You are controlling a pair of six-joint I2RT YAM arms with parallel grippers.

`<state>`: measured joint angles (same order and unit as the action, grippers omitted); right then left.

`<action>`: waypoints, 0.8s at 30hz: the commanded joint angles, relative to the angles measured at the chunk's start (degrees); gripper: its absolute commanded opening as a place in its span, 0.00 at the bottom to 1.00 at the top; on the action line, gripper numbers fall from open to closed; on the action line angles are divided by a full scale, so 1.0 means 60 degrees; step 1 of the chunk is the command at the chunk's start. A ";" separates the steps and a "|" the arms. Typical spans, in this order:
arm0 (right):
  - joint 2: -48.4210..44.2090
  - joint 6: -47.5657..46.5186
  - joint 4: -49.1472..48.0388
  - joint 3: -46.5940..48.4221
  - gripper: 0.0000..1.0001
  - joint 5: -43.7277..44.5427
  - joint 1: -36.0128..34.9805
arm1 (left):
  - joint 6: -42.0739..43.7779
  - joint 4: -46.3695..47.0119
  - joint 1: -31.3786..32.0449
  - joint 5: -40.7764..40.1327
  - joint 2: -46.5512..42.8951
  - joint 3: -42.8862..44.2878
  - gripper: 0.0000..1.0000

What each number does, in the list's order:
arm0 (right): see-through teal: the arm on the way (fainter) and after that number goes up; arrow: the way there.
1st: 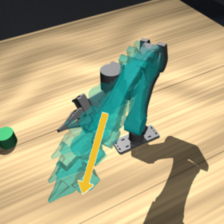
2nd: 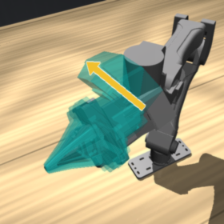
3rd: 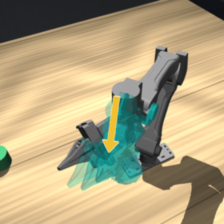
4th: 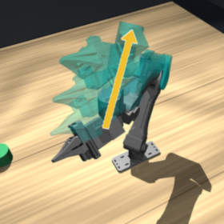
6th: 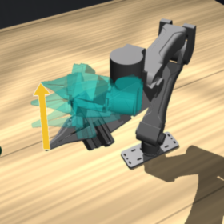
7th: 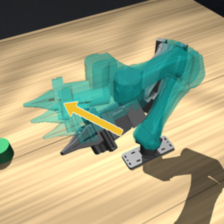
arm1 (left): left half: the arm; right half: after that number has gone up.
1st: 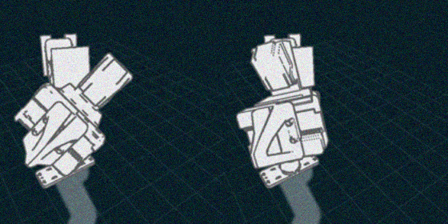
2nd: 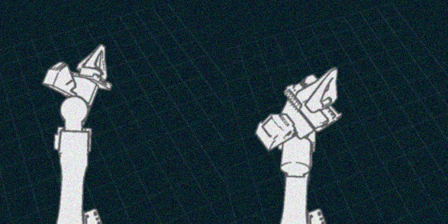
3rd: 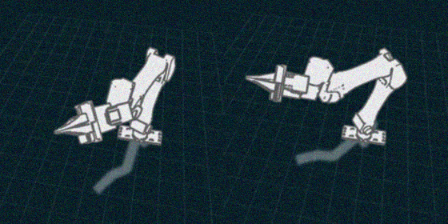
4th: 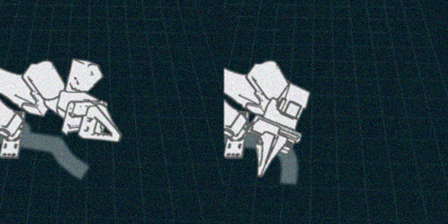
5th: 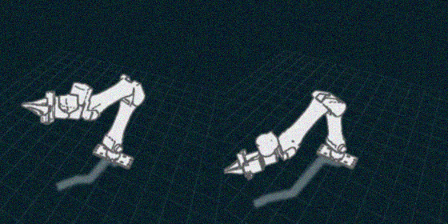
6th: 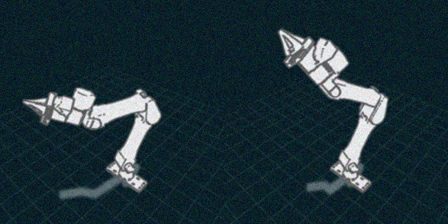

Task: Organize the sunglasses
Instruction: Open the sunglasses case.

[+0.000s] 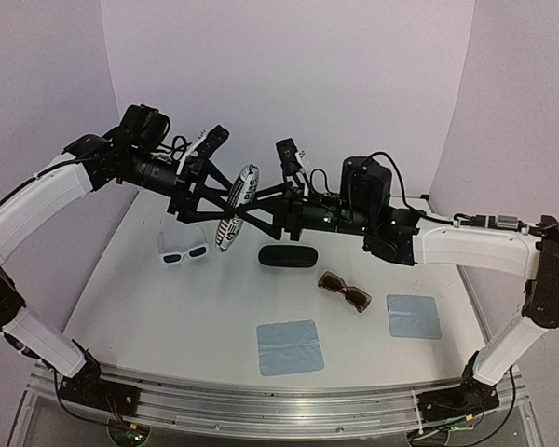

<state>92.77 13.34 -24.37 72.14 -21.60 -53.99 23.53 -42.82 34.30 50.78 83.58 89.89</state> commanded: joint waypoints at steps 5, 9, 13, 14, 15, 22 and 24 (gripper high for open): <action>-0.0585 0.0002 -0.0494 0.0053 0.00 -0.1044 -0.0218 | -0.0103 0.1546 -0.0094 -0.2110 -0.0590 -0.0168 0.73; -0.0622 0.0004 -0.0516 -0.0013 0.00 -0.1082 -0.0221 | -0.0057 0.1585 -0.0091 -0.2192 -0.0678 -0.0216 0.73; -0.0678 -0.0012 -0.0513 -0.0070 0.00 -0.1088 -0.0210 | -0.0016 0.1663 -0.0091 -0.2469 -0.0736 -0.0245 0.73; -0.0695 -0.0007 -0.0523 -0.0084 0.00 -0.1095 -0.0217 | -0.0060 0.1708 -0.0088 -0.2609 -0.0732 -0.0246 0.73; -0.0703 0.0016 -0.0530 -0.0097 0.00 -0.1115 -0.0223 | -0.0131 0.1779 -0.0091 -0.2820 -0.0722 -0.0246 0.72; -0.0700 0.0154 -0.0571 -0.0124 0.00 -0.1153 -0.0218 | -0.0271 0.2257 -0.0088 -0.3744 -0.0850 -0.0347 0.67; -0.0620 0.0236 -0.0625 -0.0042 0.00 -0.1255 -0.0219 | -0.0288 0.2372 -0.0091 -0.3924 -0.0875 -0.0416 0.63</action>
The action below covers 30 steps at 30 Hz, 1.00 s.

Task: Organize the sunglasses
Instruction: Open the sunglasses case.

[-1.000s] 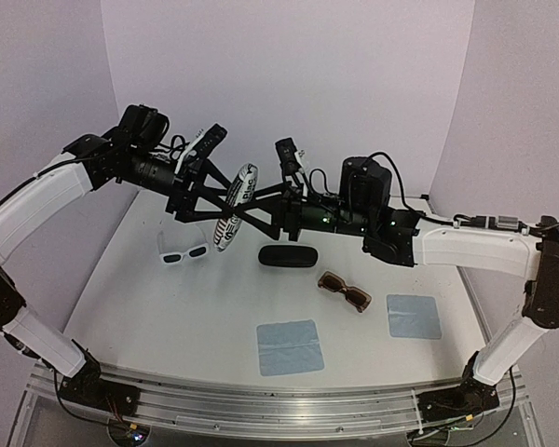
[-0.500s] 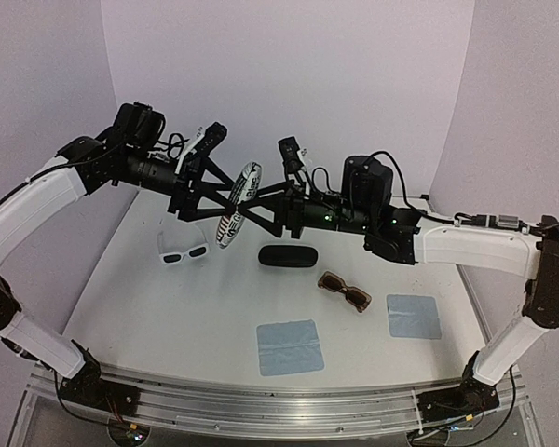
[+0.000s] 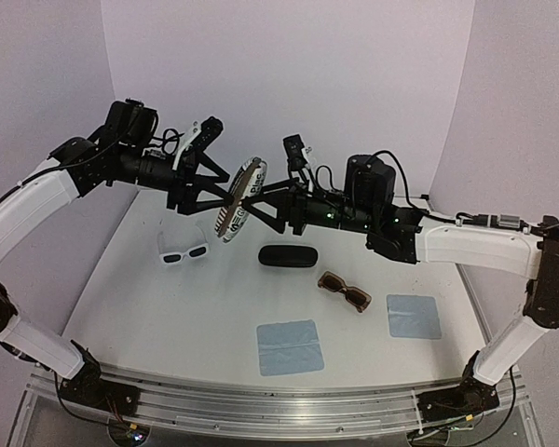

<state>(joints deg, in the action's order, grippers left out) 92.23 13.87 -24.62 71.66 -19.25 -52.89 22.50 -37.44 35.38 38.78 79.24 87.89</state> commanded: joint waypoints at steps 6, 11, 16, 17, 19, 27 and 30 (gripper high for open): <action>-0.0393 0.0317 -0.0772 0.0181 0.00 -0.1912 -0.0399 | -0.0163 0.1870 -0.0270 -0.2828 -0.0221 -0.0258 0.52; -0.0304 0.0378 -0.0849 0.0286 0.00 -0.2129 -0.0403 | -0.0090 0.2027 -0.0271 -0.3025 -0.0226 -0.0304 0.45; -0.0245 0.0455 -0.0936 0.0329 0.00 -0.2308 -0.0427 | -0.0066 0.2045 -0.0270 -0.3197 -0.0154 -0.0304 0.40; -0.0241 0.0467 -0.0950 0.0331 0.00 -0.2351 -0.0429 | -0.0056 0.2059 -0.0271 -0.3248 -0.0145 -0.0306 0.40; -0.0253 0.0506 -0.0990 0.0323 0.00 -0.2430 -0.0428 | -0.0015 0.2054 -0.0274 -0.3442 -0.0084 -0.0254 0.40; -0.0309 0.0484 -0.1254 0.0127 0.00 -0.2225 -0.0430 | -0.0196 0.1397 -0.0269 -0.1479 -0.0187 -0.0093 0.39; -0.0396 0.0451 -0.1459 -0.0140 0.00 -0.2051 -0.0432 | -0.0317 0.1152 -0.0268 -0.0688 -0.0302 -0.0105 0.30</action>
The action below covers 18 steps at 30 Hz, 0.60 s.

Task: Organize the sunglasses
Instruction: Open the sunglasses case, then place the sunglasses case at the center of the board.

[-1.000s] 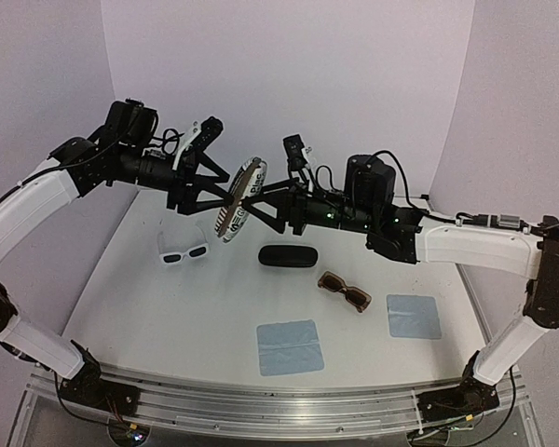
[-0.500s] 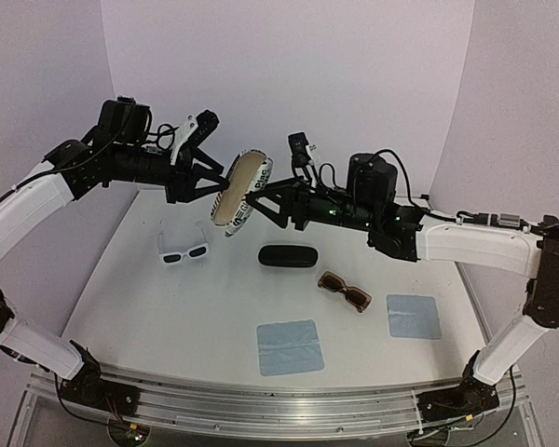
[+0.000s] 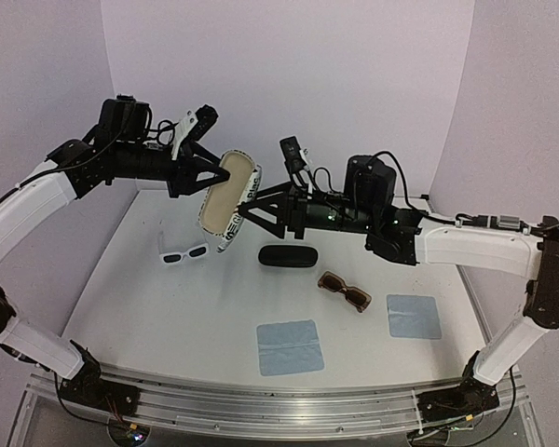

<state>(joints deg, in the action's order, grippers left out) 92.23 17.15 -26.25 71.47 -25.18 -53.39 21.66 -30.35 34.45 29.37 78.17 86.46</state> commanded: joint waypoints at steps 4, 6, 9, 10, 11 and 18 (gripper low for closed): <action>-0.0406 -0.0059 -0.1365 -0.0350 0.00 -0.0802 -0.0346 | -0.0234 -0.0548 -0.0117 0.1945 -0.0092 0.0315 0.15; -0.0356 0.0012 -0.1477 -0.0429 0.00 -0.0714 -0.0345 | -0.0339 -0.0618 -0.0117 0.2052 -0.0095 0.0341 0.07; -0.0304 0.0060 -0.1678 -0.0655 0.00 -0.0521 -0.0346 | -0.0320 -0.0656 -0.0116 0.1875 -0.0138 0.0318 0.02; -0.0283 0.0055 -0.1720 -0.0729 0.00 -0.0414 -0.0346 | -0.0267 -0.0680 -0.0117 0.1750 -0.0149 0.0298 0.01; -0.0250 0.0076 -0.1746 -0.0842 0.02 -0.0288 -0.0346 | -0.0165 -0.0724 -0.0117 0.1569 -0.0162 0.0270 0.00; -0.0269 -0.0078 -0.1759 -0.2214 0.97 0.0546 -0.0324 | 0.2026 -0.1646 -0.0113 0.0509 -0.0251 0.0138 0.00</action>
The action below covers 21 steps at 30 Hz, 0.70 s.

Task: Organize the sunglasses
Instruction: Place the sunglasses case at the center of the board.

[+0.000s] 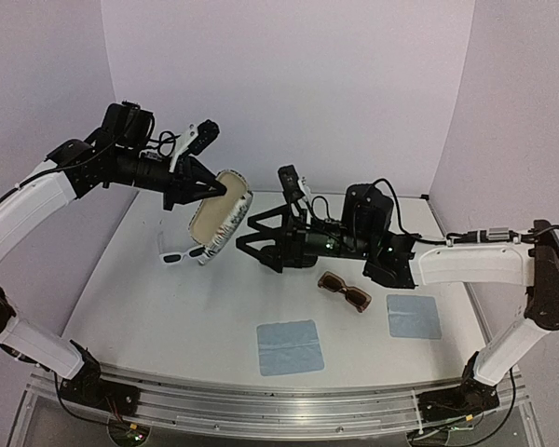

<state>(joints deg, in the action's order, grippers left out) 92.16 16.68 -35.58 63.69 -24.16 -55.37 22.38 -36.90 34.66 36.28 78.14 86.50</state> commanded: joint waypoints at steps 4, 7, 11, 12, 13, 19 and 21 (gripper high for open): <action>-0.0799 0.0201 -0.0192 -0.2271 0.98 0.1079 0.0041 | 0.3923 -0.1189 -0.0126 -0.1766 -0.0335 -0.0365 0.00; -0.1585 0.0488 -0.0193 -0.3194 0.98 0.1835 0.0042 | 0.4649 -0.1407 0.0035 -0.3123 -0.0259 -0.1066 0.00; -0.2601 0.0564 0.0001 -0.3932 0.98 0.3517 0.0042 | 0.4979 -0.0421 0.0796 -0.5203 -0.0308 -0.2516 0.00; -0.2788 0.0548 0.0089 -0.4050 0.98 0.3887 0.0043 | 0.5081 0.0004 0.1051 -0.5690 -0.0335 -0.2897 0.00; -0.2983 0.0510 0.0227 -0.4116 0.98 0.4317 0.0039 | 0.5270 0.0543 0.1386 -0.6277 -0.0336 -0.3327 0.00; -0.3651 0.0401 0.0756 -0.4126 0.98 0.5232 0.0038 | 0.5606 0.2579 0.2485 -0.8662 0.0658 -0.4697 0.00; -0.3741 0.0426 0.0763 -0.4112 0.98 0.5117 0.0035 | 0.5137 0.2678 0.2634 -0.9382 0.1344 -0.4354 0.00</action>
<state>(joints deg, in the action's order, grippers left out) 71.16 18.98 -32.03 39.07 2.89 -55.22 54.29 -30.71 49.55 -6.40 80.76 58.36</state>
